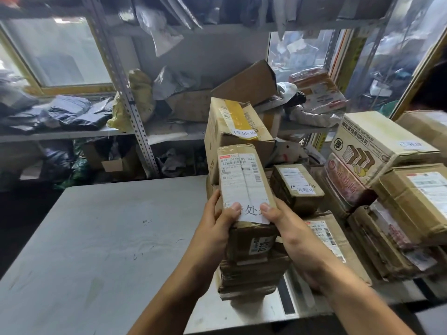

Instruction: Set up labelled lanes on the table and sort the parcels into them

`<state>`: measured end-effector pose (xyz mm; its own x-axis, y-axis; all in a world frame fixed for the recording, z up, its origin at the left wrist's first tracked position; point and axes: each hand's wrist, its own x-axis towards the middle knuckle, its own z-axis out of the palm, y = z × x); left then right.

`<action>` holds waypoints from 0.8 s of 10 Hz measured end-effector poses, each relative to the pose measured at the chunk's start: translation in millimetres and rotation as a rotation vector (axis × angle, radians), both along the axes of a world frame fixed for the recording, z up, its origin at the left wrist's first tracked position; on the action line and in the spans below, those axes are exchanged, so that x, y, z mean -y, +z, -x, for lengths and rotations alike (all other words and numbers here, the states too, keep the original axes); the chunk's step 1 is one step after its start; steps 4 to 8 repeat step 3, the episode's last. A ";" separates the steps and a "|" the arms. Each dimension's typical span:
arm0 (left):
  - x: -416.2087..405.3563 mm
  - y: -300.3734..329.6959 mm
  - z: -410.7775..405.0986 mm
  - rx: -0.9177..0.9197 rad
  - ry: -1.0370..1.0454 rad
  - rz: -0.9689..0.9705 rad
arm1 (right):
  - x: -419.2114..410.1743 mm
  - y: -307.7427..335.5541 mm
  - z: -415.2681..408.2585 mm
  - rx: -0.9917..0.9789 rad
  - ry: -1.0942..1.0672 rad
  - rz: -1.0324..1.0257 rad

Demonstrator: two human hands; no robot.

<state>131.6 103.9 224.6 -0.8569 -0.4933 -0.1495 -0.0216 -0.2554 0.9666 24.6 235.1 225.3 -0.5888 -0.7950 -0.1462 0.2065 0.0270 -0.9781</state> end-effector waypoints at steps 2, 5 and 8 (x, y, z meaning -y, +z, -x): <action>0.3 1.2 0.2 0.000 0.040 0.062 | -3.0 1.5 -0.6 -0.021 -0.018 -0.018; 2.6 3.4 0.4 -0.034 0.075 0.133 | -3.7 3.2 -0.7 -0.055 -0.034 -0.025; 2.6 3.4 0.4 -0.034 0.075 0.133 | -3.7 3.2 -0.7 -0.055 -0.034 -0.025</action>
